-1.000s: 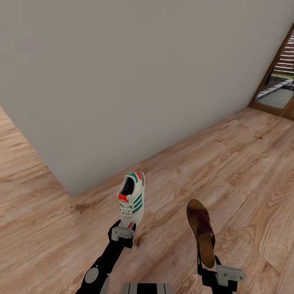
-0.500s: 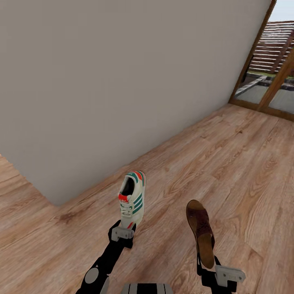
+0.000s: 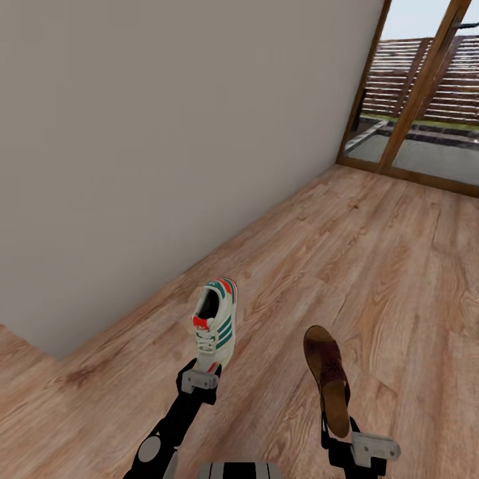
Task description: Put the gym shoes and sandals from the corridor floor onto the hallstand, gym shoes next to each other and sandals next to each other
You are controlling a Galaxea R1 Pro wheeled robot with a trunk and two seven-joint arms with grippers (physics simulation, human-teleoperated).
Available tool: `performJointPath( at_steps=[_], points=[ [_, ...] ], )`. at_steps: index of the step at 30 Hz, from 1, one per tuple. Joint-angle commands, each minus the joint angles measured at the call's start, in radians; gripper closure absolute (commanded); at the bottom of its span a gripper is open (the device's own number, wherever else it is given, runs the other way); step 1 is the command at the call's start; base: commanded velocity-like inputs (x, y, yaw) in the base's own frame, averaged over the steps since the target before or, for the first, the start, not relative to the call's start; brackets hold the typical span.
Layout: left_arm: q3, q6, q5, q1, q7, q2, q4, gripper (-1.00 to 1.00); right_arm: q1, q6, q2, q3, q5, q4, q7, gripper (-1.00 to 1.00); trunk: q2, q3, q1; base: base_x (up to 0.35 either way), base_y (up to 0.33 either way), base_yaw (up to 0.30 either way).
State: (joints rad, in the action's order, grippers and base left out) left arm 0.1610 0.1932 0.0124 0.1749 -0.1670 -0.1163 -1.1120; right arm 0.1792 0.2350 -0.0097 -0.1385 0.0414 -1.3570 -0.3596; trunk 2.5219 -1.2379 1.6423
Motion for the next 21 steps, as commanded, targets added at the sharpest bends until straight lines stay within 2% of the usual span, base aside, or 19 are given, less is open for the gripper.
performJointPath(
  at_steps=[1, 21],
  points=[
    [0.000, 0.000, 0.000, 0.000, 0.000, 0.000, 0.000, 1.00, 0.000, 0.001, 0.000, 0.001, -0.002, -0.001, 0.001, 1.00, 0.000, 0.000, 0.000, 0.000, 0.000, -0.285],
    [-0.003, 0.000, 0.003, -0.004, 0.020, 0.004, -0.001, 1.00, -0.001, 0.001, 0.000, 0.007, -0.003, -0.001, -0.001, 1.00, 0.000, 0.011, 0.000, 0.000, 0.000, -0.285]
  ],
)
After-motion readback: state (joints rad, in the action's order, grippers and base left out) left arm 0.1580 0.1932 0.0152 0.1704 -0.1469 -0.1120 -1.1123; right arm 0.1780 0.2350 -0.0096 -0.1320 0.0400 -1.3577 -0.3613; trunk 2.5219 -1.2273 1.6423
